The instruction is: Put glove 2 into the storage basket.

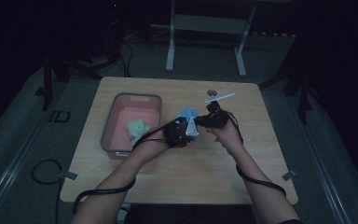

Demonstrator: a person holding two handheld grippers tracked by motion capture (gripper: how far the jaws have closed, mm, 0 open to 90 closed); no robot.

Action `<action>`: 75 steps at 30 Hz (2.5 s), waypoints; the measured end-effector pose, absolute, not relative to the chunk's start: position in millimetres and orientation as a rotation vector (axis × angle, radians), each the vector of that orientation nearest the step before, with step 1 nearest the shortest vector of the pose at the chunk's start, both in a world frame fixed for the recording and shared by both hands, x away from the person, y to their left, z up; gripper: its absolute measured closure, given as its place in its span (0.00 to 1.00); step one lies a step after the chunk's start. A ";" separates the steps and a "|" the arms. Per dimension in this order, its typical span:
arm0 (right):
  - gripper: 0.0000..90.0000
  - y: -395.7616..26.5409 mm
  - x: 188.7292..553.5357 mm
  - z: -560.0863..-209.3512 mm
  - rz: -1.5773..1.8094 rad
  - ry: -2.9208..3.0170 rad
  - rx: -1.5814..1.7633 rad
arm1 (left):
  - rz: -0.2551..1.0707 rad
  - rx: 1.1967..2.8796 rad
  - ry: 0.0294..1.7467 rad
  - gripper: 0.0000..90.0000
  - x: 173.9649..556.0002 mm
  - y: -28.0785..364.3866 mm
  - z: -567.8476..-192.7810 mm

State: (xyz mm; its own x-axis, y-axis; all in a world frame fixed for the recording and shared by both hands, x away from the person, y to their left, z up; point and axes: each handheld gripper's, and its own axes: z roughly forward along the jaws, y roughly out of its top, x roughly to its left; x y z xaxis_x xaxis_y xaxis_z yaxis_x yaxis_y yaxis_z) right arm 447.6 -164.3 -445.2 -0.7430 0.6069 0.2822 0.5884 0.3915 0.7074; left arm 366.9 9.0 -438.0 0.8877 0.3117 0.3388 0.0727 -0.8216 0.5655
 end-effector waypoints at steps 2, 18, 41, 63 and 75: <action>0.89 -159.2 447.1 -442.1 1.316 2.606 1.108 | 0.575 2.496 0.282 0.85 365.7 12.7 -436.3; 0.89 -118.4 444.8 -428.6 1.327 2.644 1.003 | 0.598 2.509 0.322 0.85 356.6 49.3 -424.7; 0.89 -63.8 445.2 -426.2 1.321 2.699 0.920 | 0.606 2.514 0.409 0.85 350.0 94.9 -425.5; 0.90 -13.8 443.8 -430.8 1.310 2.772 0.850 | 0.593 2.536 0.492 0.85 342.8 137.4 -429.6; 0.90 13.9 440.5 -431.7 1.333 2.795 0.810 | 0.569 2.551 0.515 0.85 339.9 166.7 -428.4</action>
State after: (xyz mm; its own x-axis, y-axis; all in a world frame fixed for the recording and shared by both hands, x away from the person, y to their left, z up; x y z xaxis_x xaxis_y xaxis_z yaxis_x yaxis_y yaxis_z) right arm 440.5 13.9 -431.7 -0.8701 0.4171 0.2626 0.4665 0.5252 0.7118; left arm 339.9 166.7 -428.4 0.8433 0.4477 0.2974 0.2513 -0.8175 0.5182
